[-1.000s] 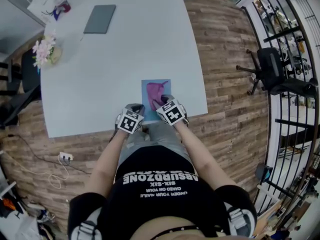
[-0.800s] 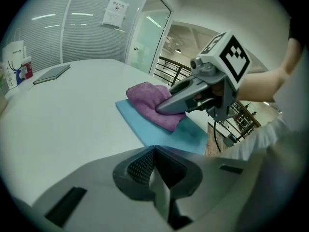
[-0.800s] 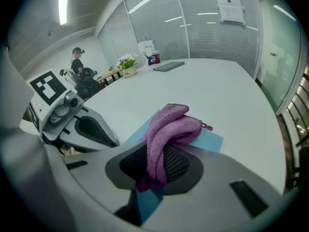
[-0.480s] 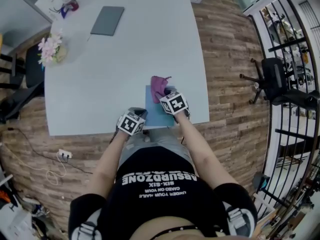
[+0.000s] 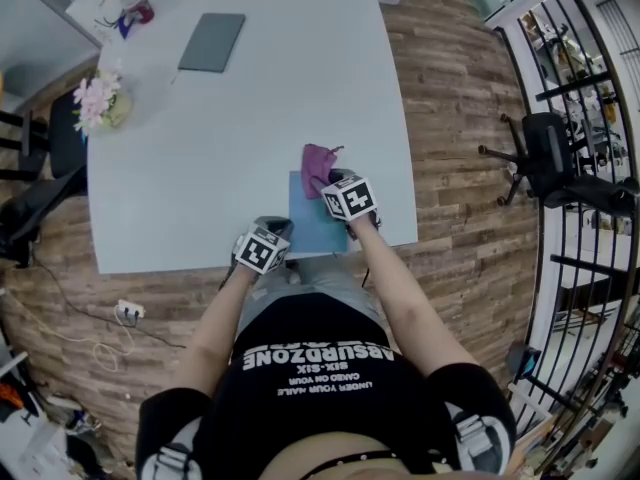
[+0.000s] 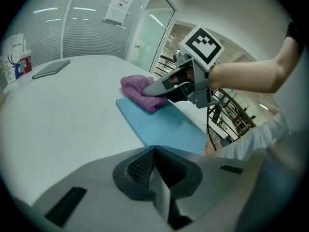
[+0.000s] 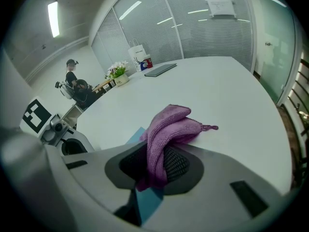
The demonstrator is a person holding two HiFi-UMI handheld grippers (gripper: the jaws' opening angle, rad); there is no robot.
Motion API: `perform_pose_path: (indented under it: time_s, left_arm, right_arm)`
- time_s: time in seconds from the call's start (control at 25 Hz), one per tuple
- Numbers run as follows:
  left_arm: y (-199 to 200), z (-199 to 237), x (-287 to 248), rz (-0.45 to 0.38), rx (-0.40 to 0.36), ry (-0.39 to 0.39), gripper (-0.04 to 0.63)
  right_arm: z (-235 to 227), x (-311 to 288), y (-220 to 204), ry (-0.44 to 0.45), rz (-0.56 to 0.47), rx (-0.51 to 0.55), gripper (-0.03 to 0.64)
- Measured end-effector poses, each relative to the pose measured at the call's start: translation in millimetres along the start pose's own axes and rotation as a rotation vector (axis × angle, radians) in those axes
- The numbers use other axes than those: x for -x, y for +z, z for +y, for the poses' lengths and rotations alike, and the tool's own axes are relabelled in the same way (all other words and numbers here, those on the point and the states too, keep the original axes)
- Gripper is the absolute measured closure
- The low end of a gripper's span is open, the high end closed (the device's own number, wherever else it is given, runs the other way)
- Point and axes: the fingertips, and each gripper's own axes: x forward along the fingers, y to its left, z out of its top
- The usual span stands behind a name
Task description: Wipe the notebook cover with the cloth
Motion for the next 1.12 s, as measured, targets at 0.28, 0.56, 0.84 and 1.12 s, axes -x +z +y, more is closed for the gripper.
perform_pose_path:
  time_s: [0.28,0.56,0.84,1.12]
  left_arm:
    - [-1,3,-1,-0.013,0.014,0.008,0.578]
    - [-3,3,-3,-0.017,0.009,0.015,0.578]
    - [-2,1,-1,-0.017,-0.005,0.032,0.578]
    - [-1,1,0,-0.023,-0.019,0.042,0.578]
  right_arm:
    - [-28,18,-13,-0.044,-0.019,-0.05,0.528]
    - [-45,33,-28,-0.082,-0.033,-0.084,0.528]
    - [-45,36,-37,-0.069,-0.059,-0.148,0.531]
    - [-40,47,-47,-0.09,-0.086,-0.2,0.531]
